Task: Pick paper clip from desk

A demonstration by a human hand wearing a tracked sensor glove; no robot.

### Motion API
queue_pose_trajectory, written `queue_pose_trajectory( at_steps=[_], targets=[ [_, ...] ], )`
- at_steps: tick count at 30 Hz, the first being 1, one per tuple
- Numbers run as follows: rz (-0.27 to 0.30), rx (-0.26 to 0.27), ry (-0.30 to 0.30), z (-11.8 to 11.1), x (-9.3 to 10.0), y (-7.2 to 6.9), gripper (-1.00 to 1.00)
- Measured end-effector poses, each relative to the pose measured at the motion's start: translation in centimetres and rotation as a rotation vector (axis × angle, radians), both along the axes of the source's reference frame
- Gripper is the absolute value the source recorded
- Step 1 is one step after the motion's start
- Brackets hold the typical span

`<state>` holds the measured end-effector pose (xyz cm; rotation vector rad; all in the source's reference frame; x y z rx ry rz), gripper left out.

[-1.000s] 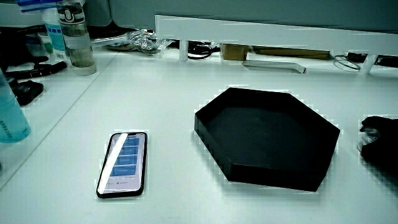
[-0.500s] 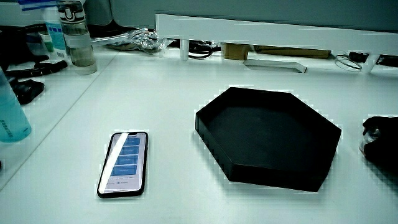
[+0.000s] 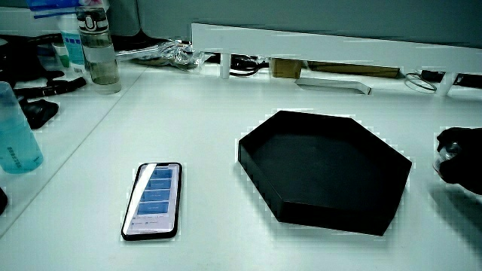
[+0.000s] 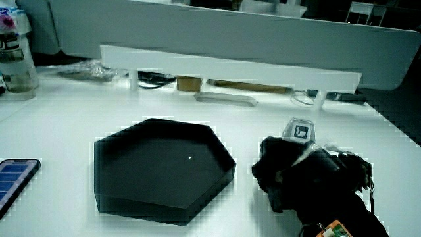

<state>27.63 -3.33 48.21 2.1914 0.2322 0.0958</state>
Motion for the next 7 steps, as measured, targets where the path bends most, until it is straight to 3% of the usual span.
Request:
queue_pose_trajectory(
  at_steps=[4,5,6,7],
  targets=[
    [-0.046,0.063,-0.064,-1.5,-2.8,-0.9,1.00],
    [-0.066,0.066,-0.114,-1.9,-3.6,-1.0,1.00],
    [-0.078,0.066,-0.101,-1.7,-4.1,-1.2,1.00],
    [-0.095,0.093,-0.129,-2.6,-5.2,-1.3,1.00]
  ],
)
